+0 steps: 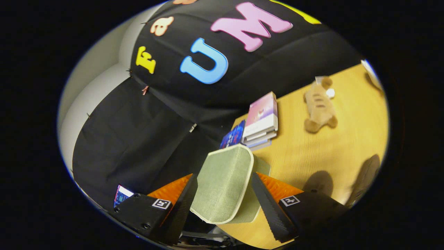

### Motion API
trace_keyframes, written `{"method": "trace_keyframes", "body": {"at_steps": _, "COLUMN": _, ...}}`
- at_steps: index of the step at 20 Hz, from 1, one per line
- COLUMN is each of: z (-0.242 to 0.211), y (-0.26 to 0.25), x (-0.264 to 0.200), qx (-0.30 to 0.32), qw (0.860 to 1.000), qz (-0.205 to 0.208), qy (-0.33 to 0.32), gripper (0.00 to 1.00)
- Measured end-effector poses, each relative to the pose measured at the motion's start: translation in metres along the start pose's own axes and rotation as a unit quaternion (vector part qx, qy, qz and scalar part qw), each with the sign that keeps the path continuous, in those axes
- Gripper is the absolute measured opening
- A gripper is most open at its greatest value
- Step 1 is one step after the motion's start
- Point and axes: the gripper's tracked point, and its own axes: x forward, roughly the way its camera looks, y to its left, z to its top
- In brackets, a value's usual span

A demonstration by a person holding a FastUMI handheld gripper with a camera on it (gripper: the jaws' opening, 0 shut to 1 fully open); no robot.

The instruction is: Open the storage box then place both shoes into the box .Put the left shoe in first, then the right shoe, with the right side of both shoes facing outward in a uniform manner.

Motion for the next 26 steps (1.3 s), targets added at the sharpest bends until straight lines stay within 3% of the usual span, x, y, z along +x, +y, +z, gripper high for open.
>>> {"method": "trace_keyframes", "body": {"at_steps": 6, "z": -0.044, "y": -0.028, "x": 0.047, "qx": 0.143, "qw": 0.985, "qz": 0.051, "qy": 0.083, "gripper": 0.96}}
{"method": "trace_keyframes", "body": {"at_steps": 13, "z": -0.070, "y": -0.024, "x": 0.076, "qx": 0.198, "qw": 0.969, "qz": 0.095, "qy": 0.112, "gripper": 0.94}}
{"method": "trace_keyframes", "body": {"at_steps": 14, "z": -0.070, "y": -0.021, "x": 0.077, "qx": 0.212, "qw": 0.965, "qz": 0.106, "qy": 0.112, "gripper": 0.85}}
{"method": "trace_keyframes", "body": {"at_steps": 15, "z": -0.071, "y": -0.016, "x": 0.079, "qx": 0.224, "qw": 0.961, "qz": 0.121, "qy": 0.111, "gripper": 0.84}}
{"method": "trace_keyframes", "body": {"at_steps": 19, "z": -0.075, "y": -0.004, "x": 0.068, "qx": 0.250, "qw": 0.947, "qz": 0.166, "qy": 0.111, "gripper": 0.49}}
{"method": "trace_keyframes", "body": {"at_steps": 21, "z": -0.071, "y": -0.005, "x": 0.067, "qx": 0.235, "qw": 0.954, "qz": 0.159, "qy": 0.096, "gripper": 0.05}}
{"method": "trace_keyframes", "body": {"at_steps": 26, "z": -0.061, "y": 0.013, "x": 0.059, "qx": 0.178, "qw": 0.972, "qz": 0.132, "qy": 0.071, "gripper": 0.05}}
